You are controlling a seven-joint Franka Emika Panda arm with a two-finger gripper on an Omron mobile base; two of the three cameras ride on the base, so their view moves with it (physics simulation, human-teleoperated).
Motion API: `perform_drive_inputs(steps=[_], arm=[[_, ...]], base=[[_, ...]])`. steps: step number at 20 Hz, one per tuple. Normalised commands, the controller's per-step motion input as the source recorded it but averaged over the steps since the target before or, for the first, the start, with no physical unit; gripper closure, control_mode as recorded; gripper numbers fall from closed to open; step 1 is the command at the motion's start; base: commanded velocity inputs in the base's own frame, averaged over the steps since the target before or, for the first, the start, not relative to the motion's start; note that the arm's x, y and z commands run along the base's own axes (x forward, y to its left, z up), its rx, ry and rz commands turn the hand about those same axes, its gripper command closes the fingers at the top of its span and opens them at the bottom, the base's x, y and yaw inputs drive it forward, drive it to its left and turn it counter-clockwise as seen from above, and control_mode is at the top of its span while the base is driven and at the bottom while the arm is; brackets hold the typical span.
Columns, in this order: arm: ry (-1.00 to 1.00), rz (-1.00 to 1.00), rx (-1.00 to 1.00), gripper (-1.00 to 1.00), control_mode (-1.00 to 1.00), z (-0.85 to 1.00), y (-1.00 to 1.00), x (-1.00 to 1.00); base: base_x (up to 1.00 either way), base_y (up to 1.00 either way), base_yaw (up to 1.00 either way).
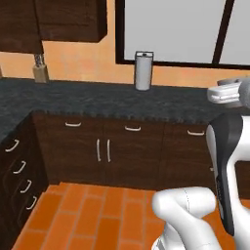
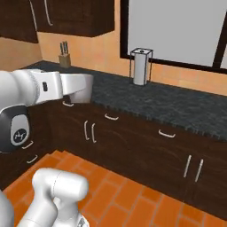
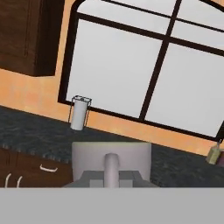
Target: Gather all objects into one cabinet and sort the glasses and bowls to opposite sides.
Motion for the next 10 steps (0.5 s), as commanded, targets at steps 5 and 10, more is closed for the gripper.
perform_drive_inputs(steps=[5, 10], arm=[[0.00, 0.00, 0.00, 1.00, 1.00, 0.00, 0.00, 0.00], [0.00, 0.00, 0.00, 1.00, 1.00, 0.00, 0.00, 0.00]], base=[[-0.09, -0.29, -0.59], [-0.26, -0.22, -0.60]])
